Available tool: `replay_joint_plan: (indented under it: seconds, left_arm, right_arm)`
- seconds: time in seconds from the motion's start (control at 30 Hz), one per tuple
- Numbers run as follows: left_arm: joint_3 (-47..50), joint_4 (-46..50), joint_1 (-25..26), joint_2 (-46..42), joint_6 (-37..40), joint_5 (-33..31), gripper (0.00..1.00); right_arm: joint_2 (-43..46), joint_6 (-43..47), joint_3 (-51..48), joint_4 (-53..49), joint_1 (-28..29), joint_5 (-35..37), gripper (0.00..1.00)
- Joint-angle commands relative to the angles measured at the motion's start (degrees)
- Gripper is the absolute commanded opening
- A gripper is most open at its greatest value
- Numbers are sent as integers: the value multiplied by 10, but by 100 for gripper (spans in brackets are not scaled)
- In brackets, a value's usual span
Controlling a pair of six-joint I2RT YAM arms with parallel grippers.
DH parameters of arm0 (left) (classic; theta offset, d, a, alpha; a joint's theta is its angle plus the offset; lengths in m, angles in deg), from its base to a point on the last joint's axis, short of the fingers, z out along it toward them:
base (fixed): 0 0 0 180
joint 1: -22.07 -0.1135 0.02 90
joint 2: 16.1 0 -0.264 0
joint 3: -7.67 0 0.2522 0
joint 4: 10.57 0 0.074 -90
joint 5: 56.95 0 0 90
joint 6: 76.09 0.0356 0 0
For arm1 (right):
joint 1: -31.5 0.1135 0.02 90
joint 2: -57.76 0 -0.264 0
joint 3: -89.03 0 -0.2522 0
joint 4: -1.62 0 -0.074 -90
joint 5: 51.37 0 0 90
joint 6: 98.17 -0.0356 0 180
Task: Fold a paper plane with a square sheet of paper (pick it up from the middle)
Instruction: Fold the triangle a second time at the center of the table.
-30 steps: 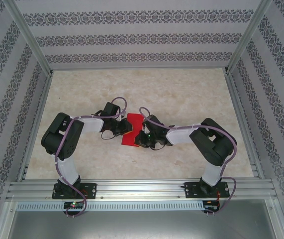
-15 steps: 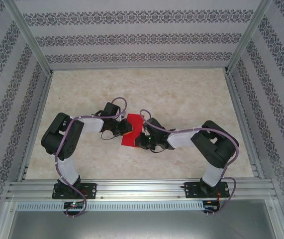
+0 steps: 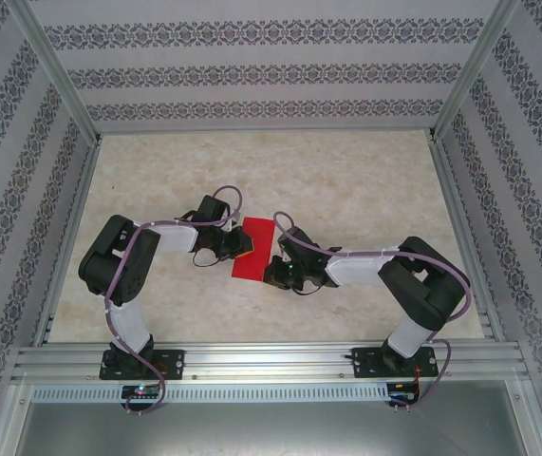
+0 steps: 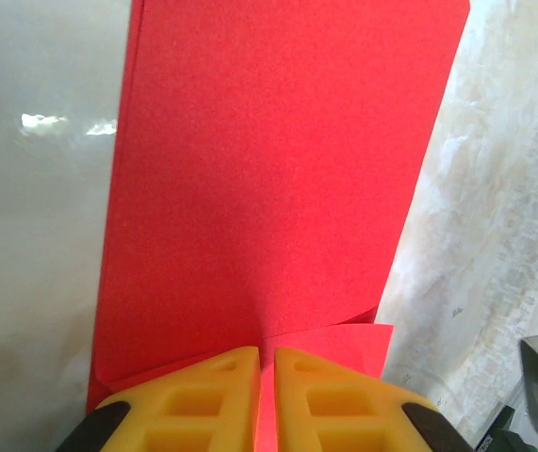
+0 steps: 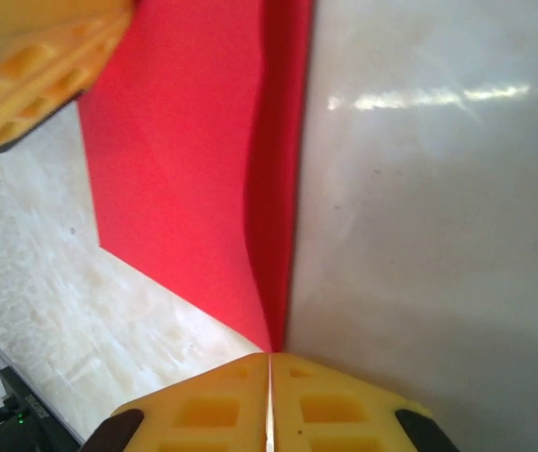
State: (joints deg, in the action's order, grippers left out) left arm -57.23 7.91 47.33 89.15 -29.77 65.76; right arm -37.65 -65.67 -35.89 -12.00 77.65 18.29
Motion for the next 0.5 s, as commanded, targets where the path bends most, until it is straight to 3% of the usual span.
replay_joint_plan:
  seconds: [0.0, 0.23, 0.47]
  left_arm:
    - [23, 57, 4, 10, 19, -30, 15]
    - [18, 57, 4, 6, 17, -26, 15]
    - [15, 60, 4, -4, 18, -20, 15]
  right_arm:
    - [22, 20, 47, -11, 6, 16, 10]
    - [-33, 24, 89, -17, 5, 17, 10]
    - [-78, -1, 34, 23, 10, 10, 9]
